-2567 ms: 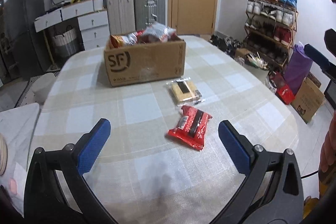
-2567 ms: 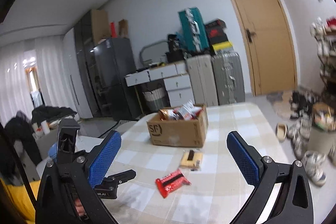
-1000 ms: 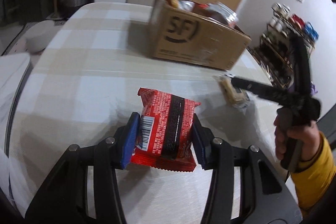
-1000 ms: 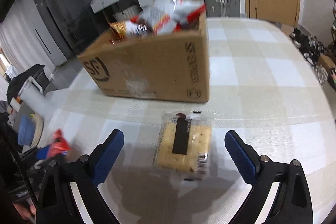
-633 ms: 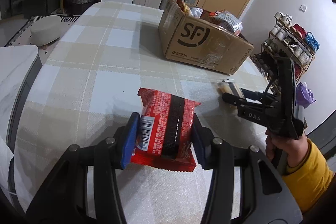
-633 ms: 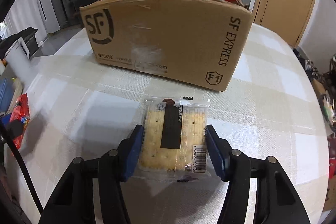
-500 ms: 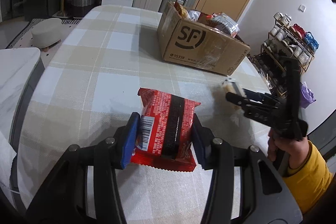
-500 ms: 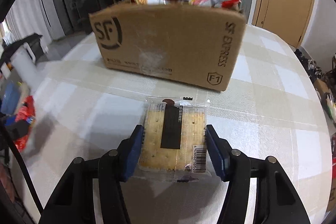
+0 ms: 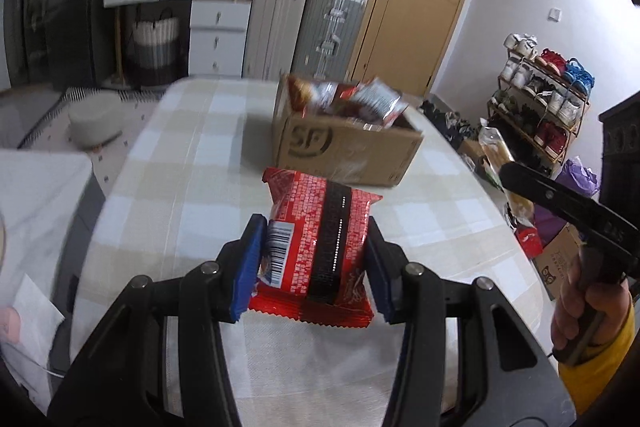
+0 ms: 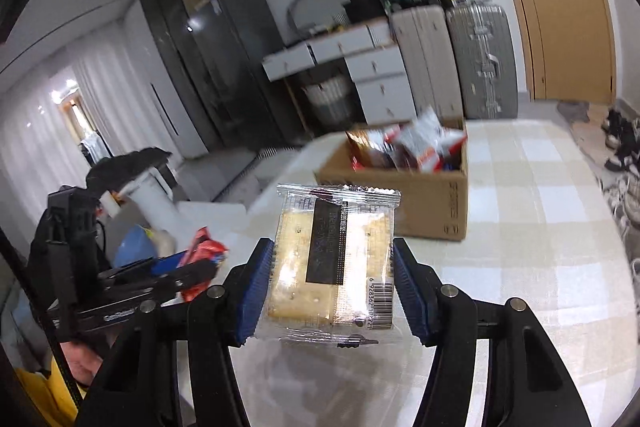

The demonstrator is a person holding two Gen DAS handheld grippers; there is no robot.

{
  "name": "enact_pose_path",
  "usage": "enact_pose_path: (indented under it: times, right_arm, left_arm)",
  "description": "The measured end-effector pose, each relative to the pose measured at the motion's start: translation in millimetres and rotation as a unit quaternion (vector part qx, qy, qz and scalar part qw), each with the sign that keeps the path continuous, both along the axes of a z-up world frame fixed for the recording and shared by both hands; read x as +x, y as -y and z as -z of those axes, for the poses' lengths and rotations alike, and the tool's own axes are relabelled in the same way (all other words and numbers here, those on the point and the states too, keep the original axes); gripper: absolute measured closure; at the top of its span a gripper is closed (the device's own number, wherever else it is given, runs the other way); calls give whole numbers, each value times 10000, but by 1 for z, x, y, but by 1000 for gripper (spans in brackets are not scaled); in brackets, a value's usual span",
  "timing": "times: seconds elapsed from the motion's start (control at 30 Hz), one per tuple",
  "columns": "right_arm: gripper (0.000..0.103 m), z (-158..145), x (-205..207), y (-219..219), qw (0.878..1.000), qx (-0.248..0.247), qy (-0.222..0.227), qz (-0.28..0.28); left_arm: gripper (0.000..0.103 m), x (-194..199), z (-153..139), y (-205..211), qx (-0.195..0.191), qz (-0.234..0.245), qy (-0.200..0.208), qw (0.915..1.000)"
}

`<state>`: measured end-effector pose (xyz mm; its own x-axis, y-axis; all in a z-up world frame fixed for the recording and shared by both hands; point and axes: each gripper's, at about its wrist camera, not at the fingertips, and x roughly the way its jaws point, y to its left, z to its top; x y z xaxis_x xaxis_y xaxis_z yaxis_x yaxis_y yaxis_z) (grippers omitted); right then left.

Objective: Organize snacks
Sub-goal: 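Lift and carry the red Oreo pack and cracker pack over the box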

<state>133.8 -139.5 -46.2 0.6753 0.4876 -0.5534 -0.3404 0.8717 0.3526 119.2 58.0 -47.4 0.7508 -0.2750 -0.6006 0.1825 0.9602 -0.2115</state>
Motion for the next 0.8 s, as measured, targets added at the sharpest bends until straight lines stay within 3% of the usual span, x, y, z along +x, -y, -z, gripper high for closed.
enact_pose_path:
  times: [0.13,0.43,0.8]
  right_arm:
    - [44,-33,-33,-1,9991,105,399,-105]
    - [44,-82,-93,-2,9942,152,1033,-244]
    - [44,-108,-105,-5,9903,158,1356,-273]
  left_arm:
    - [59,-19,-28,13,52,-31,366,9993]
    - [59,-50,-72,34,131,126,763,9969]
    - [58,-60,-96,33,150,199,896,9957]
